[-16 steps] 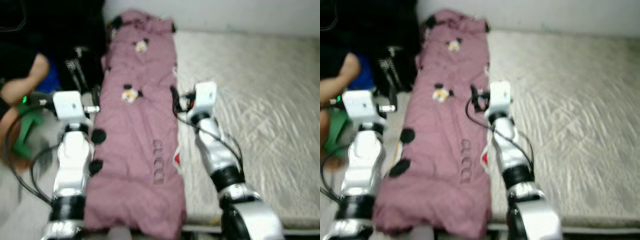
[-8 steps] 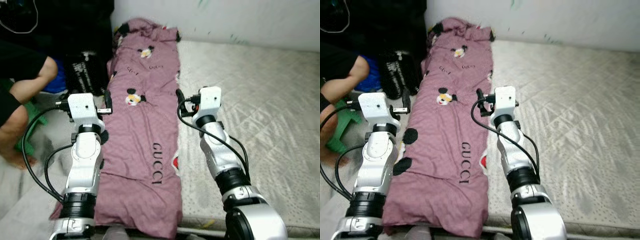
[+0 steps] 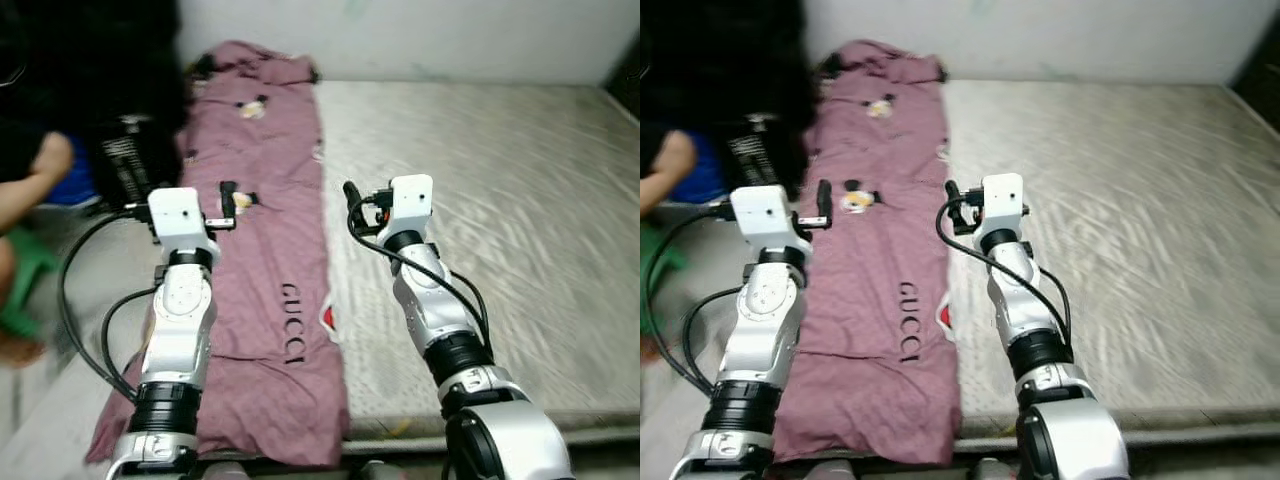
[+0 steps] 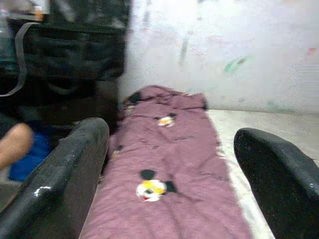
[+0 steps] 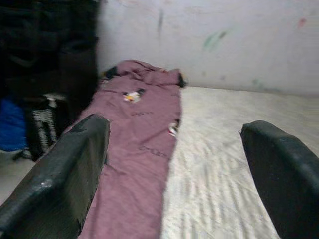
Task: Clean up the room
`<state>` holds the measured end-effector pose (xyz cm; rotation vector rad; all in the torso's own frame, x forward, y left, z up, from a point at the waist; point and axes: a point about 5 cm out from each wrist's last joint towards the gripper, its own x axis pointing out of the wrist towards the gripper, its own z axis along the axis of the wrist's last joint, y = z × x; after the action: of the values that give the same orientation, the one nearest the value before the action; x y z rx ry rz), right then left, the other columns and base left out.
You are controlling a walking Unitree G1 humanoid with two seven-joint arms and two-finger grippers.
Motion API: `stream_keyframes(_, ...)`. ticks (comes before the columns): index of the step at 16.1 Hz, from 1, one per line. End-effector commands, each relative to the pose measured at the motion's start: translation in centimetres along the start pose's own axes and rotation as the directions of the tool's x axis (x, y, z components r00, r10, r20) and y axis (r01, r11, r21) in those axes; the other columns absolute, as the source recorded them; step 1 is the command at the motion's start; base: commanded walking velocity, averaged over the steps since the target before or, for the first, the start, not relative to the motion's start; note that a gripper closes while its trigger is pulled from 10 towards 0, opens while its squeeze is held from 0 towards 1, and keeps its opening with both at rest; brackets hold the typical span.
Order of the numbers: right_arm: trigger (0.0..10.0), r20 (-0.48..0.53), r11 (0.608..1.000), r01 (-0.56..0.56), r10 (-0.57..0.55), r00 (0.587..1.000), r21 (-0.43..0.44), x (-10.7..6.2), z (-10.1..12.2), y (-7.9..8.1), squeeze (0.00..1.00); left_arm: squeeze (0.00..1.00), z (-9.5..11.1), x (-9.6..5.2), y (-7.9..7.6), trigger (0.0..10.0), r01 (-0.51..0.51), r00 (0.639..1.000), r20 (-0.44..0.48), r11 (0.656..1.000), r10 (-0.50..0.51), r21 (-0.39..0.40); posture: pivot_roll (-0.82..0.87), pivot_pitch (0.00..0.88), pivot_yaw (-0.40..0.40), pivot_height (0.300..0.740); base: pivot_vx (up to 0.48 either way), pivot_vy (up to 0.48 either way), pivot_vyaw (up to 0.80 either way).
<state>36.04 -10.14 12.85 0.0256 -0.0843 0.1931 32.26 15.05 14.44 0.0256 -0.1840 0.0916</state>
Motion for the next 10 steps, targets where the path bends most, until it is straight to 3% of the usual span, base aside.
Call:
stream_keyframes(1, 10.0, 0.009, 1.0, -0.012, 0.012, 1.0, 0.003, 0.29, 0.42, 0.13, 0.0, 0.0, -0.18, -0.02, -0.01, 10.0, 0.001, 1.0, -0.015, 1.0, -0.001, 0.003, 0.06, 0.0, -0.032, 0.74, 0.0, 0.0, 0.0)
stream_keyframes(10, 10.0, 0.004, 1.0, -0.026, 0.026, 1.0, 0.008, 0.58, 0.48, 0.43, 0.0, 0.0, -0.19, 0.11, 0.01, 10.0, 0.009, 1.0, -0.022, 1.0, -0.009, -0.005, 0.07, 0.0, -0.032, 0.74, -0.027, 0.0, 0.0)
